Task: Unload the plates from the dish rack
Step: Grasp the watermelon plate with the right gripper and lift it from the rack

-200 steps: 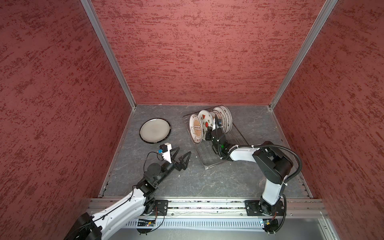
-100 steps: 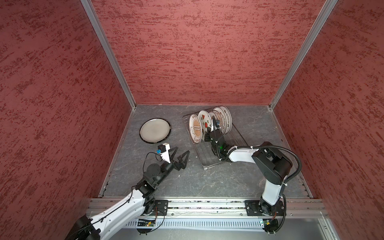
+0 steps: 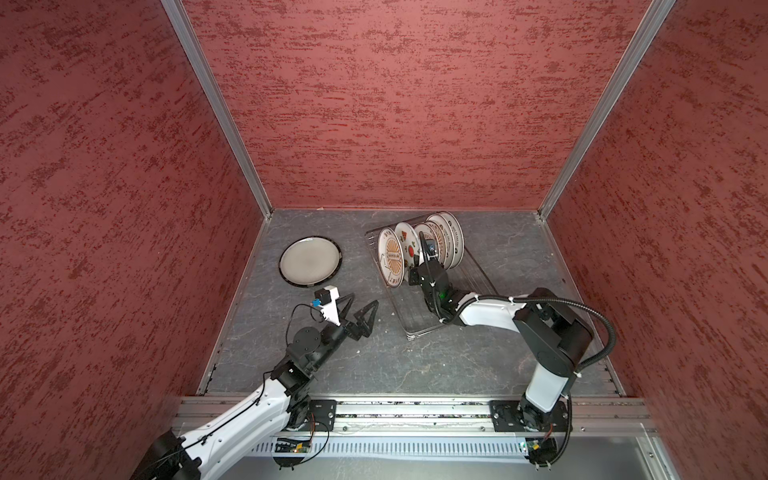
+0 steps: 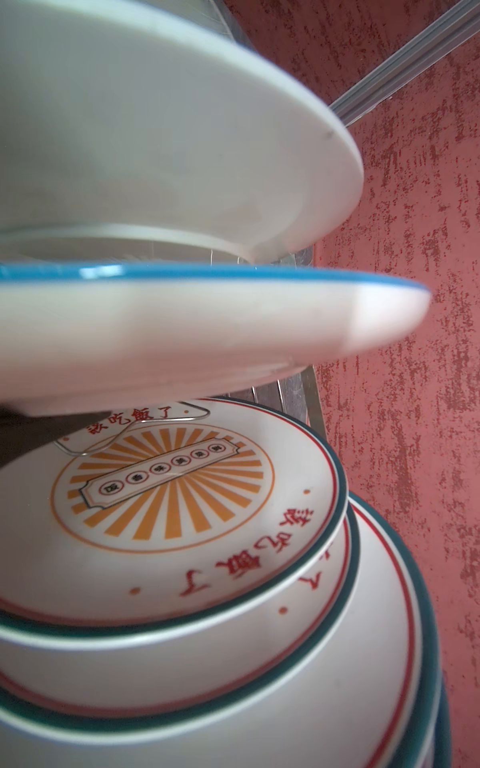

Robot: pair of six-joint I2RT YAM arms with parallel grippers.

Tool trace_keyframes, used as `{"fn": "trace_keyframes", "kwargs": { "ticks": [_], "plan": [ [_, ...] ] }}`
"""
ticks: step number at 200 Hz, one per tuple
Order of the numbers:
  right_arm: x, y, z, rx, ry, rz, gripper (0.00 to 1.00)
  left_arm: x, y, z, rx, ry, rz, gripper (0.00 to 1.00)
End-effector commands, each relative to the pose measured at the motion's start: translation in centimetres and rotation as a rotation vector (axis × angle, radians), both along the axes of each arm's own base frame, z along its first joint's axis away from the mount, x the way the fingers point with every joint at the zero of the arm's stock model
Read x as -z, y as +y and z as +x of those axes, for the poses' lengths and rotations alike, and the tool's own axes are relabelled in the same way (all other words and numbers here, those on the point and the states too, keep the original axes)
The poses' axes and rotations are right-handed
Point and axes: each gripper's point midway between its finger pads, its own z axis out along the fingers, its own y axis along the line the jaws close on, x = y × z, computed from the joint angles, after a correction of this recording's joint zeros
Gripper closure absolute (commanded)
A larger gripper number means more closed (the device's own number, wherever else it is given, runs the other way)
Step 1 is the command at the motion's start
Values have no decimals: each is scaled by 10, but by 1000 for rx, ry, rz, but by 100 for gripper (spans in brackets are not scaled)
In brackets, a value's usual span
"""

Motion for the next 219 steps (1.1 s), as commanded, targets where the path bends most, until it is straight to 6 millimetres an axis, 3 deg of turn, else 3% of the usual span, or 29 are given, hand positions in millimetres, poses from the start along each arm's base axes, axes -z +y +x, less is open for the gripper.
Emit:
{"fn": "trace_keyframes", "kwargs": {
  "ticks": [1, 123, 197, 219],
  "plan": [
    [-75, 4, -1, 0, -172, 136, 91, 4, 2, 0, 5, 12, -6, 1],
    [-115, -13, -33, 5, -287, 173, 94, 3, 6, 0, 23, 24, -47, 1],
    [-126, -26, -57, 4, -346, 214, 95, 1, 9, -3, 18, 16, -52, 1],
    [-120, -30, -62, 0, -348, 226, 95, 0, 10, -3, 14, 12, -53, 0]
  ]
}}
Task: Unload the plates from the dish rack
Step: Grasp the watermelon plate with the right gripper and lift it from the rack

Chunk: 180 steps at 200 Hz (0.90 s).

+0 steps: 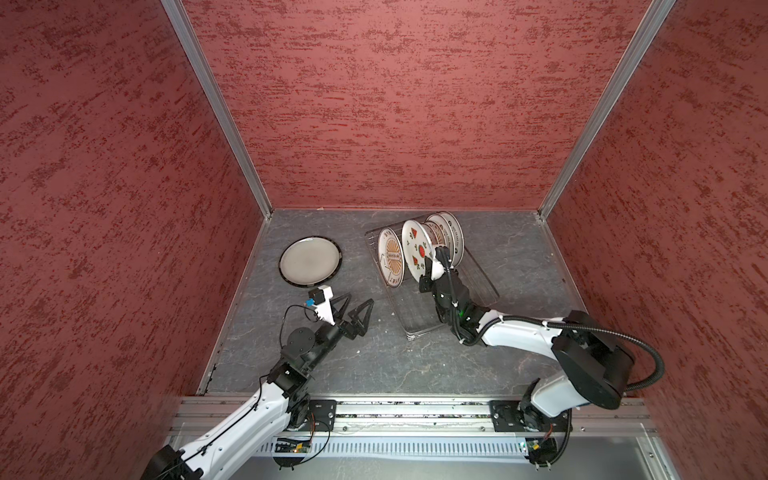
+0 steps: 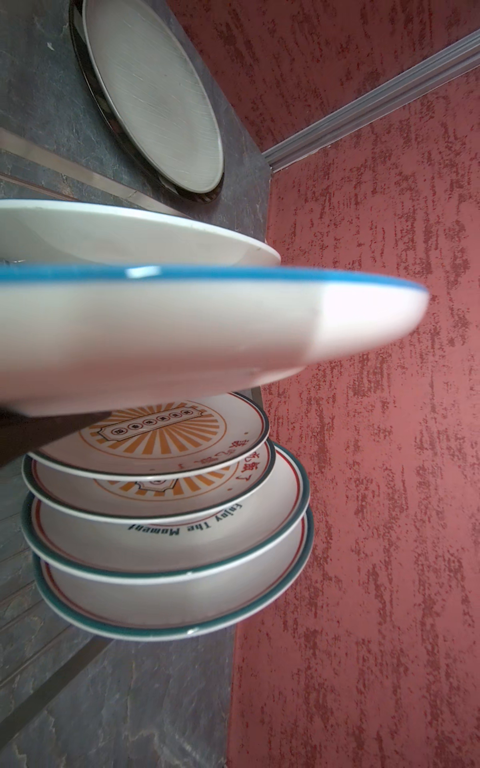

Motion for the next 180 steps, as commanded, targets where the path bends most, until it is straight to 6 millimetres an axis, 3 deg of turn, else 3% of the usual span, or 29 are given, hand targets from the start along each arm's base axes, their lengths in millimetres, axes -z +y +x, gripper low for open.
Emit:
{"fn": "trace_keyframes", "kwargs": {
  "ticks": [1, 9, 127, 152, 180],
  "plan": [
    [-66, -2, -11, -15, -178, 207, 95, 7, 2, -2, 2, 15, 5, 1],
    [-78, -7, -16, -21, -203, 238, 95, 6, 1, -2, 4, 14, 3, 1],
    [-81, -44, -65, -112, -228, 353, 95, 2, -15, -12, 111, -6, -5, 1],
    [-80, -52, -80, -173, -234, 387, 95, -4, -29, -21, 199, -65, 54, 1],
    [-81, -49, -93, -297, -200, 401, 94, -7, -29, -18, 187, -46, 24, 1]
  ]
}}
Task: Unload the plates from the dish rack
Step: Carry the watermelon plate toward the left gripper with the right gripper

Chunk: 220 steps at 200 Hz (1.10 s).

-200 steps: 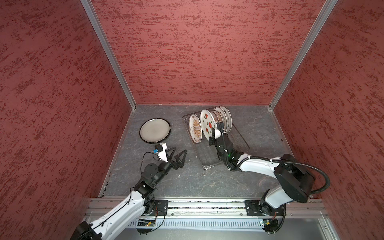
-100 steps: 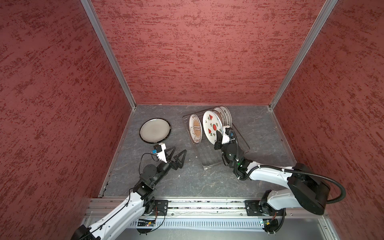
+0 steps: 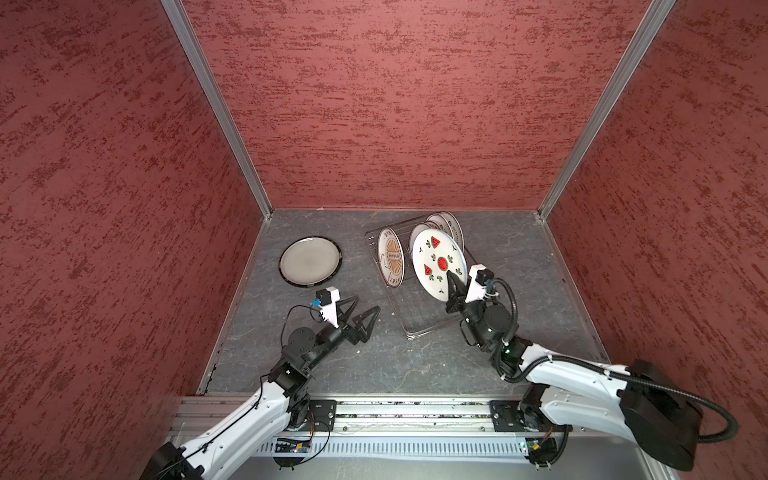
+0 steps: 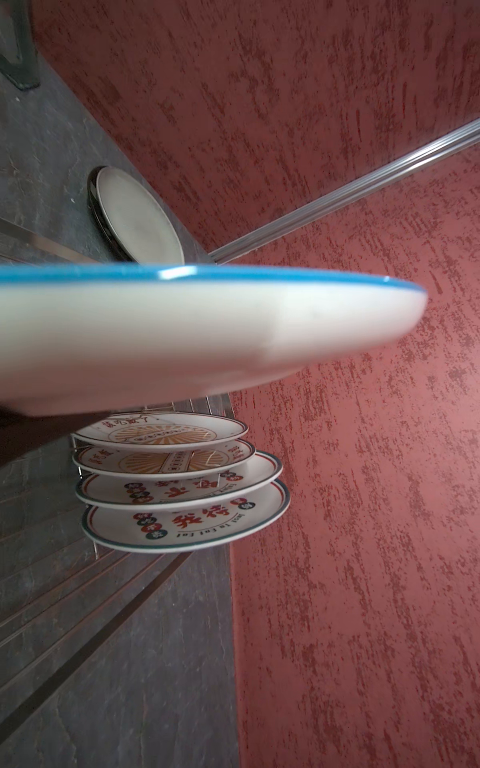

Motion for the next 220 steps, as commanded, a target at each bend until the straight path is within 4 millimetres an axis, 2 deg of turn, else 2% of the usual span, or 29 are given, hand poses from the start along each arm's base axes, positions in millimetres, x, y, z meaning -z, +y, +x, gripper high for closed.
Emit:
{"fn": "trace_keyframes", "kwargs": {
  "ticks": [1, 38, 65, 78, 97, 142, 159, 194, 220],
  "plan": [
    [-48, 5, -17, -144, -101, 149, 94, -14, -6, -3, 33, -43, -19, 1],
    [-49, 0, -42, -298, -131, 217, 94, -35, -24, -16, 161, -82, -40, 1],
    [-46, -7, -43, -333, -130, 213, 95, -51, -34, -31, 269, -152, -43, 0],
    [-40, -13, -37, -318, -113, 209, 95, -62, -41, -41, 338, -192, -40, 0],
    [-35, -19, -36, -355, -101, 255, 95, -72, -45, -41, 361, -206, -51, 1],
    [-37, -18, -53, -495, -144, 271, 96, -71, -51, -36, 370, -203, -7, 0],
    [-35, -11, -55, -552, -127, 261, 97, -70, -52, -34, 367, -195, 1, 1],
    [-43, 6, -76, -741, -160, 280, 98, -65, -68, -36, 419, -166, 9, 1],
    [-43, 13, -75, -801, -143, 293, 98, -63, -69, -32, 392, -153, 13, 1]
  ]
}}
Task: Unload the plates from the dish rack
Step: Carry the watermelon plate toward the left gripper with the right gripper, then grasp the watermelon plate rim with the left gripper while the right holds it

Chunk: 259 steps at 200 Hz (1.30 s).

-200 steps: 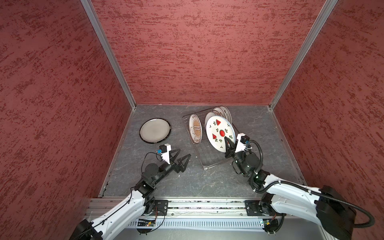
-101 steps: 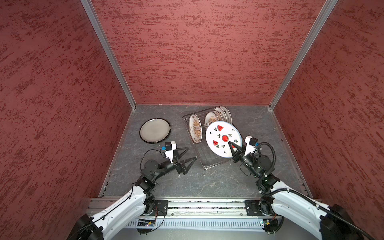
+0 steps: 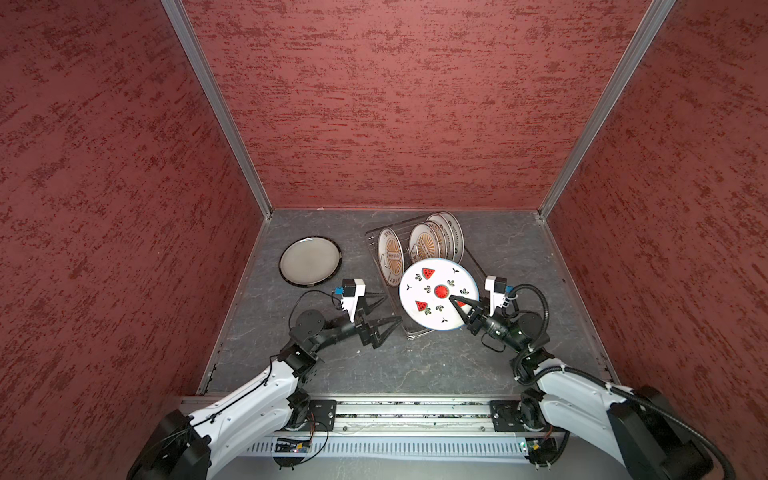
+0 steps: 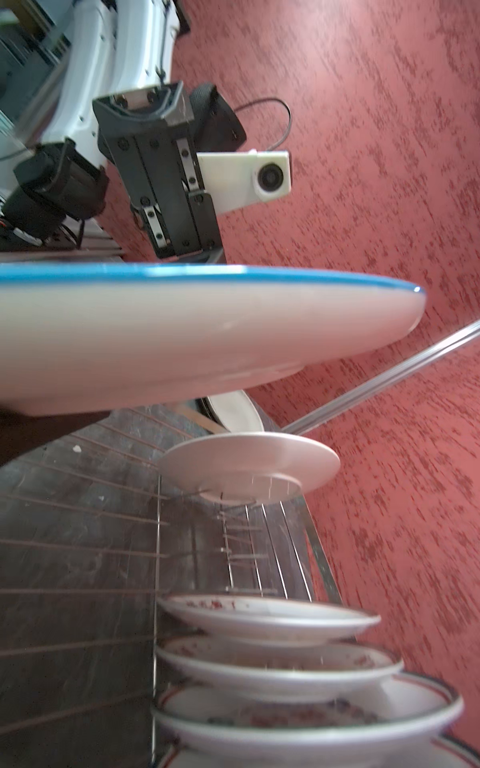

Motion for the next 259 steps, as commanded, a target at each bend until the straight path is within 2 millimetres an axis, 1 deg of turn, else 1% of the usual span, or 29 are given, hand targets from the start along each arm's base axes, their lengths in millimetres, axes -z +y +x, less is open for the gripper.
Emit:
{"fn": "trace_keyframes", "kwargs": {
  "ticks": [1, 17, 55, 92, 99, 118, 126, 135, 161, 206, 220, 236, 250, 259],
  "plan": [
    [-72, 5, -24, -128, -245, 137, 98, -11, -1, 3, -18, -35, -6, 1],
    [-72, 8, -23, -151, -245, 143, 98, -8, 1, 7, -44, -28, 7, 1],
    [-75, 12, -23, -191, -250, 160, 98, -1, -2, 9, -48, -8, 24, 1],
    [-76, 17, -25, -236, -260, 166, 98, -1, -4, 10, -39, -3, 10, 0],
    [-75, 18, -25, -246, -257, 166, 98, -2, -6, 9, -25, -1, 2, 5],
    [-72, 21, -20, -252, -234, 164, 98, -4, -10, 5, 12, 1, -8, 27],
    [-72, 22, -18, -253, -234, 162, 98, -4, -10, 5, 14, 7, -11, 33],
    [-70, 22, -17, -250, -230, 160, 98, -4, -10, 5, 16, 8, -17, 37],
    [-68, 23, -15, -250, -226, 156, 98, -5, -11, 4, 23, 14, -22, 47],
    [-65, 24, -17, -242, -250, 139, 98, -1, -19, 4, 52, 35, -8, 50],
    [-65, 24, -17, -243, -257, 134, 98, 0, -20, 4, 60, 39, -8, 54],
    [-64, 24, -18, -238, -262, 133, 98, -1, -21, 5, 64, 46, -11, 63],
    [-64, 24, -19, -234, -269, 131, 98, -1, -22, 5, 66, 50, -9, 68],
    [-64, 23, -19, -231, -276, 129, 97, 1, -22, 6, 64, 57, -7, 71]
  ]
}}
